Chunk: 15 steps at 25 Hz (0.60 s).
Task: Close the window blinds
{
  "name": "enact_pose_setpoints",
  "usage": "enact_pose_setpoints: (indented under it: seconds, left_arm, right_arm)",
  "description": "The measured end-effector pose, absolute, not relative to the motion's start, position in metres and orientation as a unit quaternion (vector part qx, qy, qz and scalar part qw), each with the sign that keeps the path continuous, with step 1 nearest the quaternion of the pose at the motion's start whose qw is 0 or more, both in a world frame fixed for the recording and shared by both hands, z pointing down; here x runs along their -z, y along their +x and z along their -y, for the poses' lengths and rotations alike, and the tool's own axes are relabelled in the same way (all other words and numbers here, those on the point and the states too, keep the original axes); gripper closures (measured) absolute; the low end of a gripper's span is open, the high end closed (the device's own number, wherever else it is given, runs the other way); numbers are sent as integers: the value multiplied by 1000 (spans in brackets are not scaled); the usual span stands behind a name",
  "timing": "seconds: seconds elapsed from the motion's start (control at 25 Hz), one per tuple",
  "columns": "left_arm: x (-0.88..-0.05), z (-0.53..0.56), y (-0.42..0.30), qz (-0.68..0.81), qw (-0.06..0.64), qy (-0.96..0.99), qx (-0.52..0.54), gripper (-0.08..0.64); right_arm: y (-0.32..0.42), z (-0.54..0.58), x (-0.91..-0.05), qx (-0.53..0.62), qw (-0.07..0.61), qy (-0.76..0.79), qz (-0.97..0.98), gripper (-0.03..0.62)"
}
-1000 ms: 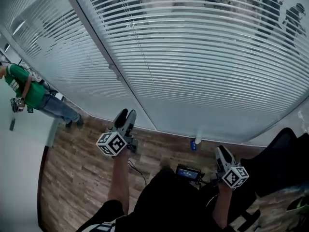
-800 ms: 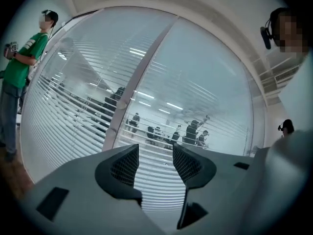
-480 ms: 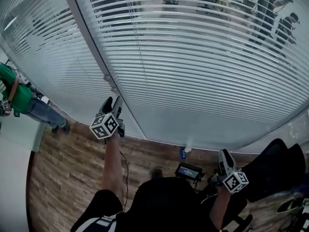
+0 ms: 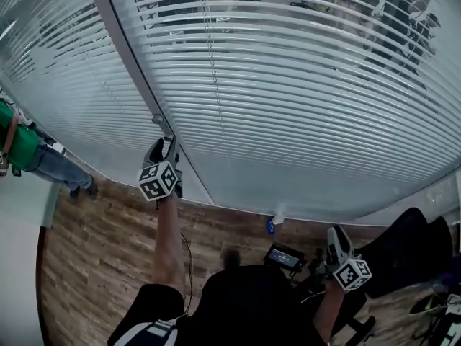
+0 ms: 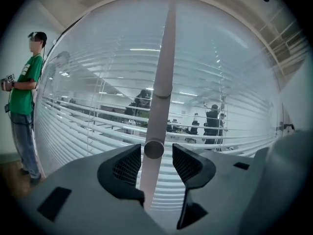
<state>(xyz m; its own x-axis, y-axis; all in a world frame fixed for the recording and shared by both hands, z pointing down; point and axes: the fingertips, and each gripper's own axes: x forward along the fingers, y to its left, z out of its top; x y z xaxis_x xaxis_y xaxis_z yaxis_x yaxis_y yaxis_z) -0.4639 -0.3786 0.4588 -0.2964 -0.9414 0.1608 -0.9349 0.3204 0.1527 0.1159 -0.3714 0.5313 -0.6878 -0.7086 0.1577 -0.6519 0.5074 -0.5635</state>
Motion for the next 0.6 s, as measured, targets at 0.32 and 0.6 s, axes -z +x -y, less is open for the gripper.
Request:
enact_pose_setpoints:
  seconds: [0.32,0.6]
  left_arm:
    - [-460,383,-471,809,110,578,2,419]
    - [-461,385,-474,818,79,564,-78,422]
  right_arm:
    - [111,373,-530,304,46,-396,-865,491]
    - [111,372,-532,307,43,-399,-863,491]
